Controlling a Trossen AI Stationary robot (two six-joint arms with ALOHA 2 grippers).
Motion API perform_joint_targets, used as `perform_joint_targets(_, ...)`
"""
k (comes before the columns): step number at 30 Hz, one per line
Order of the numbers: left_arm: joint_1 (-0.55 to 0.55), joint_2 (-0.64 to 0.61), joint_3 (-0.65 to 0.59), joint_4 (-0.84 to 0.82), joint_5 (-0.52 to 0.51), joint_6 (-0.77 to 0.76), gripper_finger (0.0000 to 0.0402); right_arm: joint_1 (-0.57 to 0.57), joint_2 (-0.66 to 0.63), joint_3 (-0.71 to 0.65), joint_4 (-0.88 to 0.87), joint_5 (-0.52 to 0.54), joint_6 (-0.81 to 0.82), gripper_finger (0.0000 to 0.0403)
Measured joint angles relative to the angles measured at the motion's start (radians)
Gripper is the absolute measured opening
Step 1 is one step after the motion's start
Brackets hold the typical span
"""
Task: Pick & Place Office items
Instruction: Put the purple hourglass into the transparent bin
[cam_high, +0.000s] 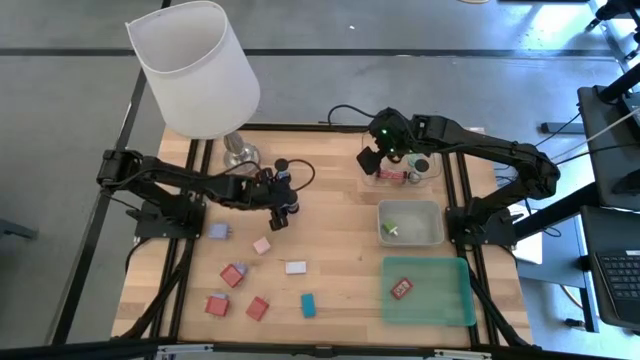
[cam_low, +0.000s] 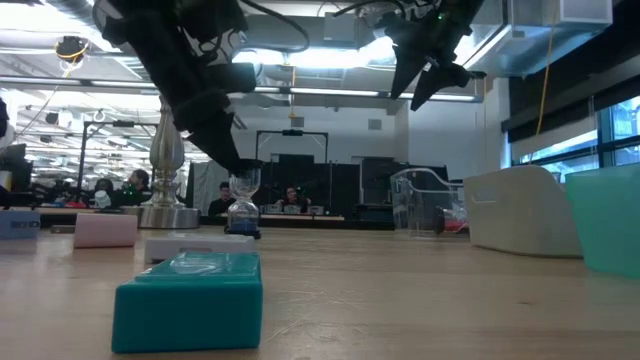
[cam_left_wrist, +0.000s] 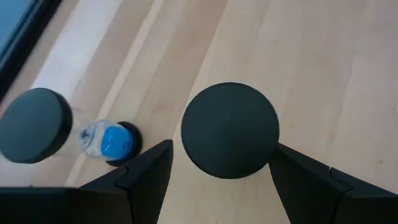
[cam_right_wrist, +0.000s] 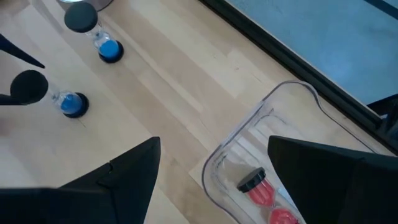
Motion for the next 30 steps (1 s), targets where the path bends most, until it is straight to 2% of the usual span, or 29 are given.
perform_joint_targets(9,0.035,0.022,-0.001,0.078,0.097,0.071,0.0259,0.000,0.000,0.000,0.000,0.000,0.001,0.0300)
perform_joint_targets(15,0.036,0.022,-0.001,0.095,0.076,0.072,0.0252,0.000,0.000,0.000,0.000,0.000,0.005,0.0300)
perform_joint_targets(20,0.033,0.022,-0.001,0.117,0.068,0.089,0.0209,0.000,0.000,0.000,0.000,0.000,0.003,0.0300)
perform_joint_targets(25,0.033,0.022,-0.001,0.129,0.057,0.089,0.0207,0.000,0.000,0.000,0.000,0.000,0.001,0.0300)
perform_joint_targets(30,0.033,0.001,-0.002,0.154,-0.016,0.075,0.0207,0.000,0.000,0.000,0.000,0.000,0.000,0.0300)
